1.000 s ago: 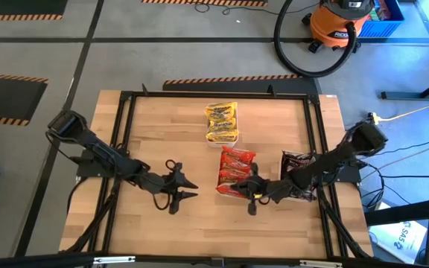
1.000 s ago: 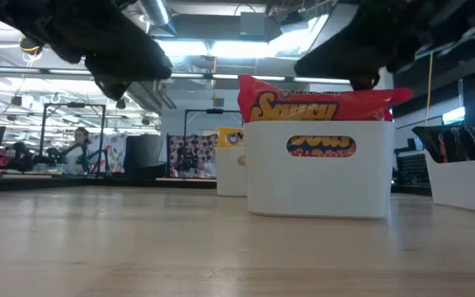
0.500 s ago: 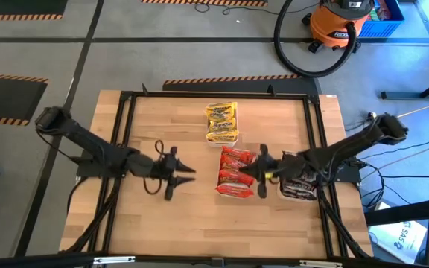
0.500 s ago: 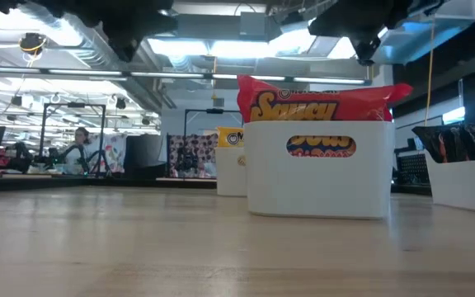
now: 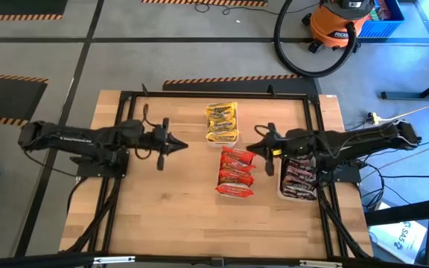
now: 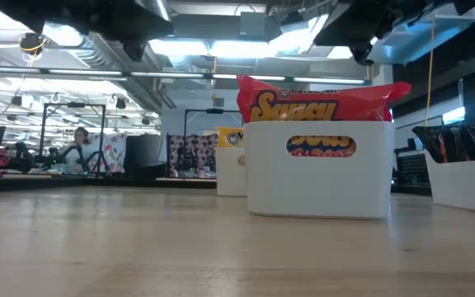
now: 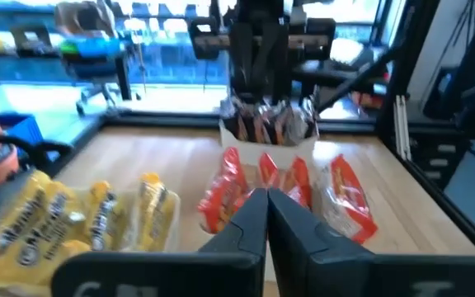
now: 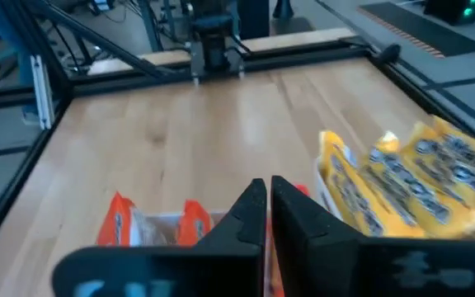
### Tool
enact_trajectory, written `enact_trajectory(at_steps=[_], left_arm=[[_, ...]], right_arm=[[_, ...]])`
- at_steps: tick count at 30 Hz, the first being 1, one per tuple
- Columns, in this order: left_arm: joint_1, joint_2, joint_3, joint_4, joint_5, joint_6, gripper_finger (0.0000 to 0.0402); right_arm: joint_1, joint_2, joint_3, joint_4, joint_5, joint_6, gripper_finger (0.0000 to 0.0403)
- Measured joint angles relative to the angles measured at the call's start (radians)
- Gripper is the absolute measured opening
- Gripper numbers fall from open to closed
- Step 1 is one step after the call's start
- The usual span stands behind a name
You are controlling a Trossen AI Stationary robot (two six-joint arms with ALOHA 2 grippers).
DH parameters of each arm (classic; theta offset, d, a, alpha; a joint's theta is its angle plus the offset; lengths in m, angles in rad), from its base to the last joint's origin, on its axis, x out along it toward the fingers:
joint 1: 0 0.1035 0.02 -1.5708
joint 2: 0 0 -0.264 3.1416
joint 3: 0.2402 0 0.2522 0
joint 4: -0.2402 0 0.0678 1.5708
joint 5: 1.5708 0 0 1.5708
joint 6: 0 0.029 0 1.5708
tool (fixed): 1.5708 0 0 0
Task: Sort Maruchan noodles
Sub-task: Return to Home Position
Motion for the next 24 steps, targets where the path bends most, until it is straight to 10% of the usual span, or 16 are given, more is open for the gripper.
enact_trajectory(at_steps=[12, 24], left_arm=[[0.132, -0.211, -0.184, 0.096, 0.08, -0.027, 0.0003], [0.122, -0.458, -0.341, 0.095, 0.019, -0.054, 0.0008]], right_arm=[[-0.01, -0.177, -0.006, -0.122, 0.034, 0.019, 0.0007], [-0.01, -0.566, -0.354, 0.042, 0.072, 0.129, 0.0007]])
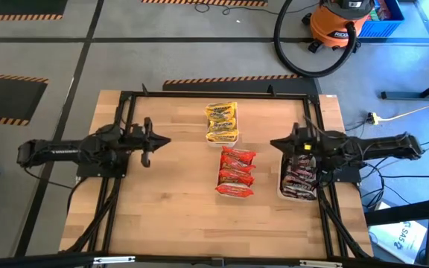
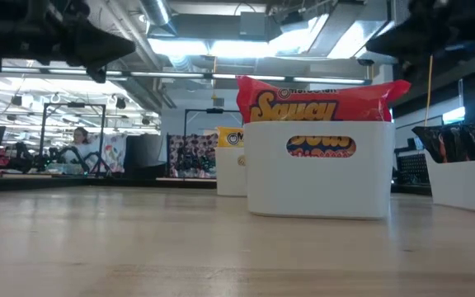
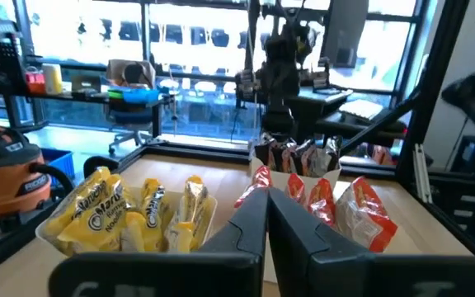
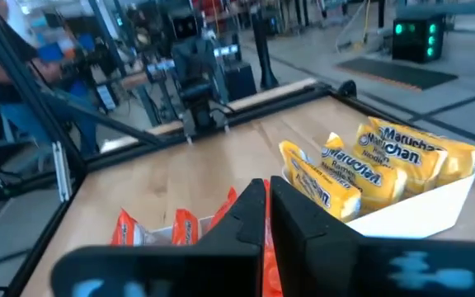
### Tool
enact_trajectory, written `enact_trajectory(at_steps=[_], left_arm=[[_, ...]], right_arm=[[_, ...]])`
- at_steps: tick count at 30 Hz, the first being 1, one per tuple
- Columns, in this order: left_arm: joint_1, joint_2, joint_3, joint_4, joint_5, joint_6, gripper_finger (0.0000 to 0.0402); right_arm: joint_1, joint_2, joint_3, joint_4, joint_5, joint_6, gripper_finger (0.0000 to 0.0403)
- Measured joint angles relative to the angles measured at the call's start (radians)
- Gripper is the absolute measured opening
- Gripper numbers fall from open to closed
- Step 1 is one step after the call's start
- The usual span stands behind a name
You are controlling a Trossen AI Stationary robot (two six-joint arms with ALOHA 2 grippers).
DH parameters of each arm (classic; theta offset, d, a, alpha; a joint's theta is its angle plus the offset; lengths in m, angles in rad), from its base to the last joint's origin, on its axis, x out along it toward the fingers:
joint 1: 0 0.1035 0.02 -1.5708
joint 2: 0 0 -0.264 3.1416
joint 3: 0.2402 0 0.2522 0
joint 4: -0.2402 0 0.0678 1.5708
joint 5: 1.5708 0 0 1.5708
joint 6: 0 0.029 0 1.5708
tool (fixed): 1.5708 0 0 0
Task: Sort Maruchan noodles
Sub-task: Return to Home Position
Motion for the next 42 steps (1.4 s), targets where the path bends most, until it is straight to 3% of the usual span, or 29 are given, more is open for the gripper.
enact_trajectory(at_steps=[9, 15, 22, 27, 33, 42], left_arm=[[0.0, -0.153, -0.084, 0.001, -0.001, -0.029, 0.0005], [0.0, -0.214, -0.121, 0.001, -0.001, -0.05, 0.0008], [0.0, -0.257, -0.146, -0.081, -0.027, -0.046, 0.0002], [0.0, -0.261, -0.146, -0.101, -0.035, -0.021, 0.0005], [0.0, -0.261, -0.146, -0.133, -0.117, -0.018, 0.0002], [0.001, -0.261, -0.146, -0.135, -0.124, -0.017, 0.0014]], right_arm=[[0.0, -0.318, -0.17, -0.023, 0.023, -0.008, 0.0007], [0.0, -0.449, -0.25, -0.023, -0.046, -0.01, 0.0007], [0.0, -0.443, -0.329, 0.036, -0.064, -0.038, 0.0007], [0.0, -0.43, -0.329, 0.033, -0.088, -0.085, 0.0007], [0.0, -0.43, -0.329, 0.032, -0.09, -0.08, 0.0007], [0.0, -0.429, -0.329, 0.035, -0.09, -0.08, 0.0007]])
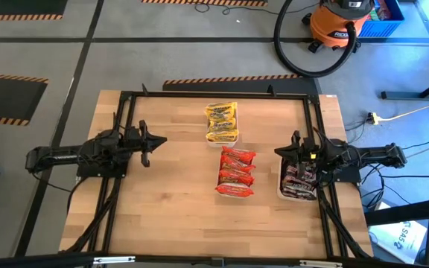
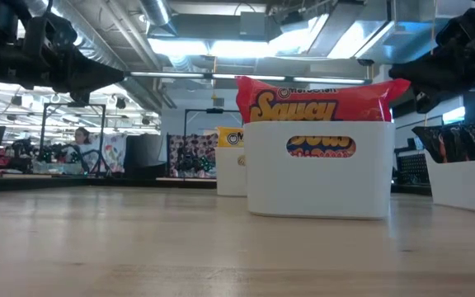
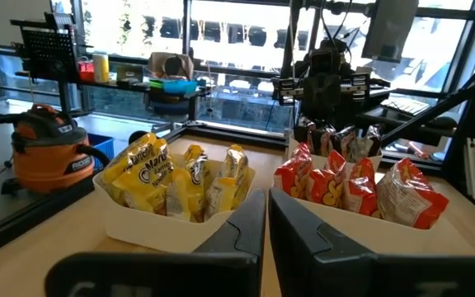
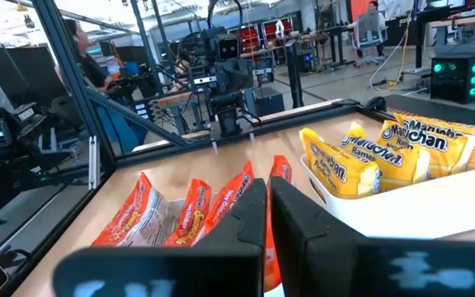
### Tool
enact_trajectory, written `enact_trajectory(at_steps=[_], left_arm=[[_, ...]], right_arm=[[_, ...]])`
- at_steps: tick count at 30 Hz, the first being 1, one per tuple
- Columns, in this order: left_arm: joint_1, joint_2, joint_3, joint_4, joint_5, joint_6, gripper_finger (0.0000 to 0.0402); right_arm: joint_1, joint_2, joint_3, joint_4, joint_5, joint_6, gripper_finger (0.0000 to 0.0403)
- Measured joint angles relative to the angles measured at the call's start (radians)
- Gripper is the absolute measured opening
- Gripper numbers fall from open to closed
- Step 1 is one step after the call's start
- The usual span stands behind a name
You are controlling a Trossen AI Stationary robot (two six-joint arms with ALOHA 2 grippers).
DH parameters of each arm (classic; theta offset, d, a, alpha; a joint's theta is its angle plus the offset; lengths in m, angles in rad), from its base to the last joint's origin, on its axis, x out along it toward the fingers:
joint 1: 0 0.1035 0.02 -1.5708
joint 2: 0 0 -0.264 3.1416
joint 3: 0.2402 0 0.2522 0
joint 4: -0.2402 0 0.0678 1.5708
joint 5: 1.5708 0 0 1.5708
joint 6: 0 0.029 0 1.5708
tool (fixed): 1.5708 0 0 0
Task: Sort Maruchan noodles
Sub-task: Return to Home Position
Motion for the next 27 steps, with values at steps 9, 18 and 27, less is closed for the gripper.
enact_trajectory(at_steps=[9, 18, 27], left_arm=[[0.0, 0.0, 0.0, 0.0, 0.0, 0.0, 0.0004], [0.0, 0.0, 0.0, 0.0, 0.0, 0.0, 0.0004], [0.0, 0.0, 0.0, 0.001, 0.0, 0.0, 0.0017]], right_arm=[[0.0, 0.0, 0.0, 0.001, 0.0, 0.001, 0.0007], [0.0, 0.0, 0.0, 0.002, 0.0, 0.001, 0.0007], [0.0, 0.0, 0.0, 0.002, 0.0, 0.001, 0.0007]])
